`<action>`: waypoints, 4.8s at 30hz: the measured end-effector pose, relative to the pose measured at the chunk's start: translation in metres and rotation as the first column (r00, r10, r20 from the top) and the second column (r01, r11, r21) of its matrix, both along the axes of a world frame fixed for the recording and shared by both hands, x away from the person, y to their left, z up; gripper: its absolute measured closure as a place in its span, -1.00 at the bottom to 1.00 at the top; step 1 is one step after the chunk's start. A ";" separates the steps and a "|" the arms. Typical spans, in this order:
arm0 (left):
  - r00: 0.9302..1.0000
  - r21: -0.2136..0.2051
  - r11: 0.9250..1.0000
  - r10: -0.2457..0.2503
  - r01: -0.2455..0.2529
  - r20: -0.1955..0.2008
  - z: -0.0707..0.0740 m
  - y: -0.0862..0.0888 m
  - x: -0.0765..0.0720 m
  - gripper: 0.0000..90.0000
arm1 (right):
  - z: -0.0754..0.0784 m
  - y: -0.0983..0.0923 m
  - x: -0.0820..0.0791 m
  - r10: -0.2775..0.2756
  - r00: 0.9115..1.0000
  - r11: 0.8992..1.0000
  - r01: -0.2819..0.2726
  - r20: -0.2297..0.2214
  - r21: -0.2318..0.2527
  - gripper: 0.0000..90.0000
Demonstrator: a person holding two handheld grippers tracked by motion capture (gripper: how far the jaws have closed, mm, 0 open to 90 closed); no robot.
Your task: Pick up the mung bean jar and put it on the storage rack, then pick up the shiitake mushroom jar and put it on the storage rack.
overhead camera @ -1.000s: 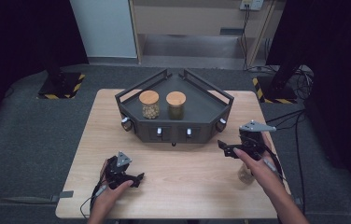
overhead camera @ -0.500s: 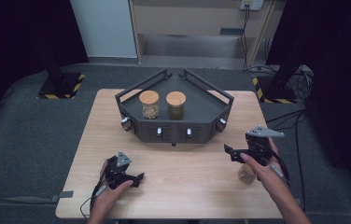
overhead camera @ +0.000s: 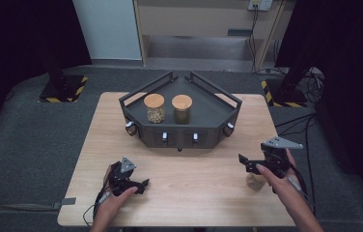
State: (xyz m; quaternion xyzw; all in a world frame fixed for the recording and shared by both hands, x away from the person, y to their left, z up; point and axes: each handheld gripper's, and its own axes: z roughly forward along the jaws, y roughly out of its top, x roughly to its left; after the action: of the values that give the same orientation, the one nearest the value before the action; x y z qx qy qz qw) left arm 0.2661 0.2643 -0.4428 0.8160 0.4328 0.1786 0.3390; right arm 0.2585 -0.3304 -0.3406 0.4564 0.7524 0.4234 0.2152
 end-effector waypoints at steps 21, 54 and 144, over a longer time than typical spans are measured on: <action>1.000 0.000 1.000 0.003 -0.003 0.000 0.000 0.000 0.000 -1.00 | -0.017 -0.019 -0.026 -0.052 0.999 0.998 0.052 -0.009 -0.028 -0.94; 1.000 0.001 1.000 0.006 -0.006 0.000 0.000 -0.001 -0.001 -1.00 | -0.051 -0.034 -0.052 -0.085 0.995 0.996 0.084 -0.052 -0.027 -0.93; 1.000 0.000 1.000 0.010 -0.010 0.000 0.000 -0.002 -0.001 -1.00 | -0.027 0.006 -0.026 -0.060 0.998 0.990 0.058 -0.016 -0.128 -0.43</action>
State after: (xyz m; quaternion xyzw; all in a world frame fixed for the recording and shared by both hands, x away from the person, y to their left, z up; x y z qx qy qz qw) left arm 0.2648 0.2628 -0.4429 0.8139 0.4366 0.1804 0.3382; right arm 0.2324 -0.3240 -0.3678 0.4678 0.7661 0.3637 0.2490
